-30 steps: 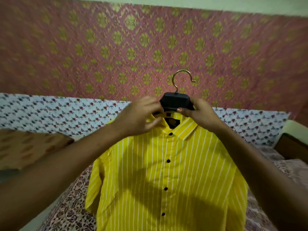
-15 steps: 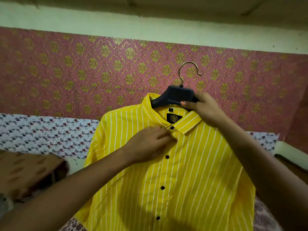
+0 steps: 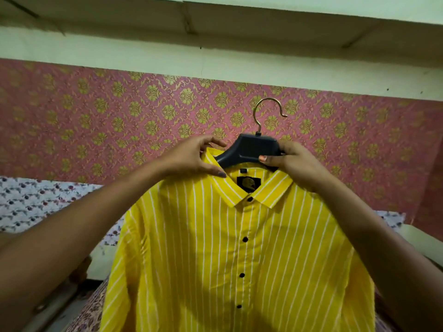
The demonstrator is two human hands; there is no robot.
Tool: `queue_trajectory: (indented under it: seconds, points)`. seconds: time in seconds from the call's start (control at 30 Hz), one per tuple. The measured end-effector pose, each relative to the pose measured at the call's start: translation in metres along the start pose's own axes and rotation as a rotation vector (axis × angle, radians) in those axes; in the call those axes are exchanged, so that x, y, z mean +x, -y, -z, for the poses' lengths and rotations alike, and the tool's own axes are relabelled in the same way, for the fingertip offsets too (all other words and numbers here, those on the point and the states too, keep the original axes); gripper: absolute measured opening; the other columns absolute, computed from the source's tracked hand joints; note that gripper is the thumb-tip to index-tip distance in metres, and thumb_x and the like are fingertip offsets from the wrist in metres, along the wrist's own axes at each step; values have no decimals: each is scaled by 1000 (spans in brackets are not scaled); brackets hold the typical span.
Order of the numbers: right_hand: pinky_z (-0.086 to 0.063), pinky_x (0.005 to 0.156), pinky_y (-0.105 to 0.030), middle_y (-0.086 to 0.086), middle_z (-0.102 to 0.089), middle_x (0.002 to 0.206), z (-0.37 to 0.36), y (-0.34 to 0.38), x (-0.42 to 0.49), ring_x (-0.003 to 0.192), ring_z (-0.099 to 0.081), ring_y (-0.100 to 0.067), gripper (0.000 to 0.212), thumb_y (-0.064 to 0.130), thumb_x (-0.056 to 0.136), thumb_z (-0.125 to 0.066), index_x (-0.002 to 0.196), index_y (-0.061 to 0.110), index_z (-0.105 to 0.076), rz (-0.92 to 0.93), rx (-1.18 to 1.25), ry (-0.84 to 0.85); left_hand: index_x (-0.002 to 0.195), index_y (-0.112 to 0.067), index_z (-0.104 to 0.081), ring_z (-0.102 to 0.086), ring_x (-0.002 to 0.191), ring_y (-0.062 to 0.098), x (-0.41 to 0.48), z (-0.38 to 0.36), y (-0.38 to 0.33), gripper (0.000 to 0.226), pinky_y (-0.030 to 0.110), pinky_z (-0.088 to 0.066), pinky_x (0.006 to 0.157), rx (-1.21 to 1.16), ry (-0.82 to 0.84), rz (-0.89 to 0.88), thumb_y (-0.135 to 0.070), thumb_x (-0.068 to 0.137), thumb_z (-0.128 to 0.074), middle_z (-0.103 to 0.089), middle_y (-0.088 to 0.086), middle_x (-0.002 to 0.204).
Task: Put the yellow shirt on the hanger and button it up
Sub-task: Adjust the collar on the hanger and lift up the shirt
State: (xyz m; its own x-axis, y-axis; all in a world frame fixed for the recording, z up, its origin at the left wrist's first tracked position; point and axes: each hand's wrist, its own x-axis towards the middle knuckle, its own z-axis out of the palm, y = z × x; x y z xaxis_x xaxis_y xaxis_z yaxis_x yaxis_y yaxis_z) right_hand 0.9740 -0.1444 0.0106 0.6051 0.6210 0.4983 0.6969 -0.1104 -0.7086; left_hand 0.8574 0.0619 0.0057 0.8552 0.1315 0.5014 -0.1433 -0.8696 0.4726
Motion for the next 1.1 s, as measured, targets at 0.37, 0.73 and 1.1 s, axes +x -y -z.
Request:
queue_trajectory:
  seconds: [0.37,0.73,1.1]
  points:
    - [-48,89,-34,-7,-66,107,-6,6,7,100,-61,-22,33,13,85,-65,118,9,-60,134,-56,-86,134,-18,-41,-52,118,20,12,-20,-21,61,31,-43,93,230,-141,-130,-37,82,-66,-53,5,133]
    - [-51,74,-14,-1,-64,101,55,-20,-16,86,-60,-4,42,22,82,-64,123,16,-54,32,-23,-59,123,-17,-55,-56,111,19,16,12,-30,44,31,-47,92,-28,-273,-163,-19,81,-68,-59,4,122]
    - [-42,58,-4,8,-60,71,50,-52,-28,62,-58,5,10,5,75,-73,83,8,-69,283,-230,-374,124,-10,-55,-55,113,25,17,12,-30,40,35,-46,90,66,-290,-59,-18,85,-64,-61,11,121]
